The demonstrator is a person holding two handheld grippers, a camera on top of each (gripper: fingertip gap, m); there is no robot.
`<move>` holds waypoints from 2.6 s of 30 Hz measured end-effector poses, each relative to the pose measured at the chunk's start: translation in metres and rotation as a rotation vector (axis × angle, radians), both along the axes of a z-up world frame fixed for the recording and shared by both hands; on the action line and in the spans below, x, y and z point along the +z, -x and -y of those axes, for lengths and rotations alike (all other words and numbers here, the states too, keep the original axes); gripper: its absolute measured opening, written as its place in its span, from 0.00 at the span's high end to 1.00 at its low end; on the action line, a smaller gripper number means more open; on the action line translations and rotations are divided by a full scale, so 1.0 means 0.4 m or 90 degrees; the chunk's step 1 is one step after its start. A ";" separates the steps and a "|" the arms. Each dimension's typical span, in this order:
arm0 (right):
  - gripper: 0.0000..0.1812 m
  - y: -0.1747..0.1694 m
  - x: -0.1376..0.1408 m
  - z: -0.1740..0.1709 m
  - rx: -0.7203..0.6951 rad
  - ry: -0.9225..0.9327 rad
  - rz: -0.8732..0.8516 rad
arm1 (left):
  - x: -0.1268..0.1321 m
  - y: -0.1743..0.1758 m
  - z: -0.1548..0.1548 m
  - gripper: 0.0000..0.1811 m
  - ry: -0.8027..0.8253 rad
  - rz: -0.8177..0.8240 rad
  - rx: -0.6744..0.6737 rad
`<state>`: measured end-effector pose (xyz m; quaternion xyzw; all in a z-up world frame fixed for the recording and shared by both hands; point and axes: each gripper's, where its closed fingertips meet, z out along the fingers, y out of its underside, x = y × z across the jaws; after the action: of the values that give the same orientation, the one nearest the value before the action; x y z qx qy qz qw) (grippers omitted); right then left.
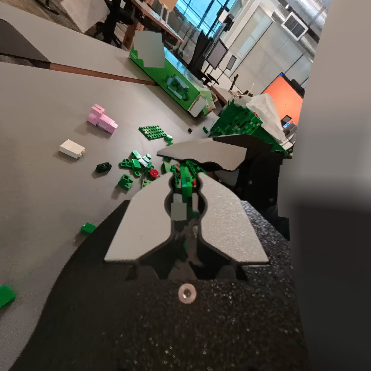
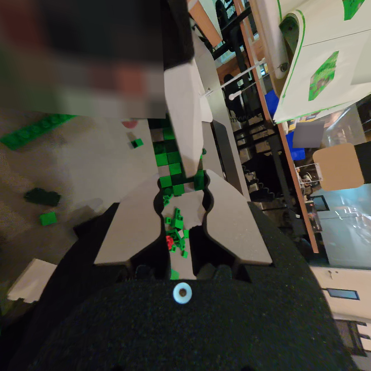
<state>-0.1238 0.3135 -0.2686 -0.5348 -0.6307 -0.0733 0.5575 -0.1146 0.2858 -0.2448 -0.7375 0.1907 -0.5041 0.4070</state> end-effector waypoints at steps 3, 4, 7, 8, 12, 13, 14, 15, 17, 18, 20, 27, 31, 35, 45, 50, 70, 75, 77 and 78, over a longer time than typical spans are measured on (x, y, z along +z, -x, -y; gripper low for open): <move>0.80 0.002 -0.005 0.002 0.006 0.001 0.008 | -0.025 -0.024 0.006 0.91 -0.025 -0.058 -0.026; 0.80 0.001 -0.007 0.001 0.006 0.003 0.005 | -0.032 -0.024 0.002 0.95 -0.049 -0.089 -0.018; 0.80 0.003 0.001 -0.001 0.000 -0.002 -0.016 | -0.026 -0.026 0.001 0.96 -0.048 -0.095 -0.013; 0.80 0.004 0.000 -0.003 -0.005 -0.002 -0.014 | -0.024 -0.027 0.002 0.96 -0.040 -0.087 -0.015; 0.80 0.005 -0.021 -0.014 -0.029 -0.012 0.016 | -0.042 -0.022 -0.005 0.97 -0.035 -0.124 0.006; 0.81 0.004 -0.022 -0.015 -0.033 -0.020 0.021 | -0.044 -0.022 -0.006 0.97 -0.034 -0.126 0.011; 0.81 0.003 -0.021 -0.017 -0.035 -0.027 0.026 | -0.044 -0.022 -0.007 0.97 -0.032 -0.123 0.015; 0.81 0.002 -0.019 -0.019 -0.037 -0.035 0.028 | -0.043 -0.022 -0.008 0.97 -0.029 -0.116 0.019; 0.81 0.000 -0.015 -0.024 -0.047 -0.060 0.039 | -0.040 -0.022 -0.012 0.97 -0.020 -0.099 0.027; 0.81 -0.001 -0.013 -0.027 -0.053 -0.076 0.045 | -0.040 -0.022 -0.013 0.97 -0.015 -0.089 0.031; 0.81 -0.002 -0.001 -0.031 -0.062 -0.118 0.054 | -0.034 -0.021 -0.015 0.97 0.015 -0.048 0.035; 0.81 -0.011 0.005 -0.048 -0.103 -0.210 0.094 | -0.037 -0.022 -0.027 0.96 0.084 0.029 0.048; 0.81 -0.016 -0.005 -0.054 -0.109 -0.220 0.108 | -0.045 -0.024 -0.035 0.96 0.107 0.040 0.054; 0.82 -0.027 -0.009 -0.061 -0.120 -0.234 0.120 | -0.053 -0.031 -0.043 0.96 0.122 0.047 0.061; 0.83 -0.060 -0.038 -0.060 -0.141 -0.209 0.147 | -0.080 -0.046 -0.055 0.97 0.129 0.012 0.075; 0.71 -0.068 -0.068 -0.046 -0.118 -0.051 0.090 | -0.089 -0.023 -0.066 0.97 0.050 -0.107 0.104; 0.81 -0.054 -0.076 -0.028 -0.060 0.013 0.039 | -0.088 -0.061 -0.018 0.97 0.020 -0.119 0.003; 0.81 -0.052 -0.074 -0.026 -0.058 0.017 0.032 | -0.088 -0.063 -0.016 0.97 0.023 -0.122 -0.001; 0.81 -0.051 -0.070 -0.030 -0.062 0.005 0.033 | -0.086 -0.061 -0.017 0.97 0.022 -0.120 0.003; 0.81 -0.051 -0.068 -0.034 -0.068 -0.007 0.038 | -0.084 -0.060 -0.020 0.97 0.025 -0.114 0.010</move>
<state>-0.1033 0.3270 -0.2959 -0.5619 -0.6174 -0.1221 0.5368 -0.0908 0.2938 -0.2784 -0.7888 0.2107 -0.4365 0.3779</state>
